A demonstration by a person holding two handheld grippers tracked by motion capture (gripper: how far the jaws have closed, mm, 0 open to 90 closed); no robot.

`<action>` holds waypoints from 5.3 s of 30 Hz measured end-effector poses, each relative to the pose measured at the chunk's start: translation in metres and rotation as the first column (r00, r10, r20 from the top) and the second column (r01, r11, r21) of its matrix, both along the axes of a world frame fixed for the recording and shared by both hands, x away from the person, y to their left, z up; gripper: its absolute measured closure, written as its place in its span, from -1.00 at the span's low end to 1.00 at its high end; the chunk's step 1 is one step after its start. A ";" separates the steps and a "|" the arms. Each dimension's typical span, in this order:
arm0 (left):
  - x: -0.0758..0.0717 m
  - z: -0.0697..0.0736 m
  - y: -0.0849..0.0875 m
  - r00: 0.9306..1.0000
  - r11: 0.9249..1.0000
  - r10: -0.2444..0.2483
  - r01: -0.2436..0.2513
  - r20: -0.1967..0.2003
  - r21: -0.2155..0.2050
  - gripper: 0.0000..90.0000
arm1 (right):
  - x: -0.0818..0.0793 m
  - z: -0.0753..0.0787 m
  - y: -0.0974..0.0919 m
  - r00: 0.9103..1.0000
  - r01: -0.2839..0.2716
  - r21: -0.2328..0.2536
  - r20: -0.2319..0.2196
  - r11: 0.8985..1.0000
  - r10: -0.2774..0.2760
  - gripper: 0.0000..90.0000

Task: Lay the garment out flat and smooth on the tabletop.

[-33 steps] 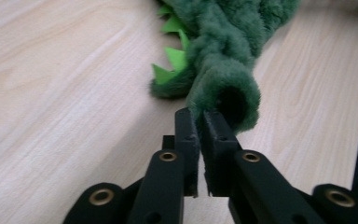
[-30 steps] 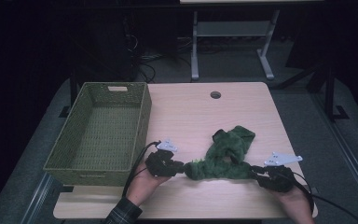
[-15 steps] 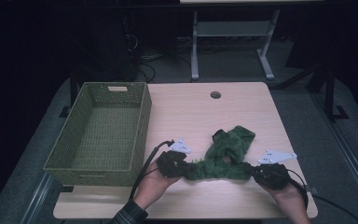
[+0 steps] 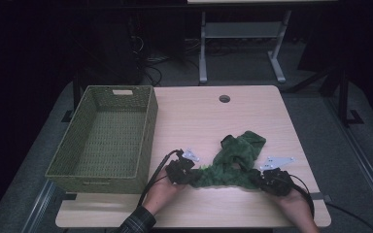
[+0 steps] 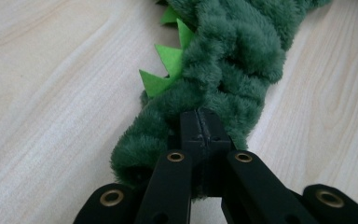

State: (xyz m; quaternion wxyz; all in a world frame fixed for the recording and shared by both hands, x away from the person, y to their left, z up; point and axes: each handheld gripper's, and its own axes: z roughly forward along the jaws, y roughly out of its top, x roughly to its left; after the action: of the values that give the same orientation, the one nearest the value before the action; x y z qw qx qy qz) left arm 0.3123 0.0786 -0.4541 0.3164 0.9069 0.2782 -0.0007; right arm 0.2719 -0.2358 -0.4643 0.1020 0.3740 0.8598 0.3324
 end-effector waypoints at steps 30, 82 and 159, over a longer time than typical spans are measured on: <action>0.011 0.042 0.002 0.995 0.994 -0.054 0.061 0.081 -0.089 0.31 | -0.020 0.018 0.000 0.999 -0.026 0.081 0.035 0.996 0.024 0.59; 0.069 0.031 -0.016 0.995 0.984 0.015 0.003 0.098 -0.178 0.88 | 0.011 0.011 0.022 0.994 0.103 0.113 0.016 0.988 -0.106 0.66; 0.128 0.004 -0.038 0.995 0.998 0.066 -0.064 0.072 -0.018 0.14 | 0.138 0.005 0.026 0.989 0.129 0.092 -0.078 0.987 -0.122 0.51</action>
State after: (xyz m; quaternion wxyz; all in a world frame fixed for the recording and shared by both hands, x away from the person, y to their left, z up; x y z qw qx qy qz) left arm 0.4406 0.0408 -0.4502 0.3335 0.8942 0.2959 0.0404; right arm 0.4096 -0.2101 -0.4589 0.0733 0.4438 0.8205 0.3528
